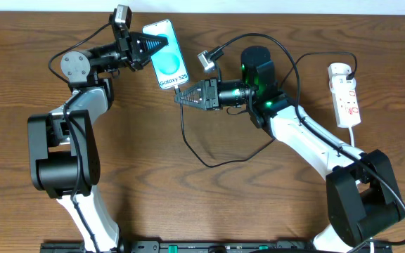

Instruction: Plug charger to phone and switch on socket

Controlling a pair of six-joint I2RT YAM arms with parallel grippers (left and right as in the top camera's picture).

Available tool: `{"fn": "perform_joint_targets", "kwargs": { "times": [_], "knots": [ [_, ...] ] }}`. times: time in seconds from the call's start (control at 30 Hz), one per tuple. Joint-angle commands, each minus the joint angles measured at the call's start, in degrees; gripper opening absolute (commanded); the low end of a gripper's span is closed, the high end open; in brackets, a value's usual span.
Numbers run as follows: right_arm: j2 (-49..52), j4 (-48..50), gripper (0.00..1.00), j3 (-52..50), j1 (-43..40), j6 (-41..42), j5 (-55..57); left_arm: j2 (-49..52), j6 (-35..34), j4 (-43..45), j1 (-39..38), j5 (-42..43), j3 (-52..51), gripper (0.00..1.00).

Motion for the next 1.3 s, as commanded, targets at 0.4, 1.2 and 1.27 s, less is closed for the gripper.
{"fn": "perform_joint_targets", "kwargs": {
  "times": [0.4,1.2,1.27],
  "knots": [
    [0.7,0.5,0.01,0.6,0.2,0.2,1.6,-0.7,0.7,1.0,-2.0,1.0,0.9,0.07],
    [0.7,0.5,0.01,0.6,-0.8,0.1,1.2,-0.7,2.4,1.0,-1.5,7.8,0.9,0.07],
    [0.7,0.5,0.01,0.6,-1.0,0.1,1.2,-0.7,2.7,1.0,-1.5,7.8,0.9,0.07]
  ]
}}
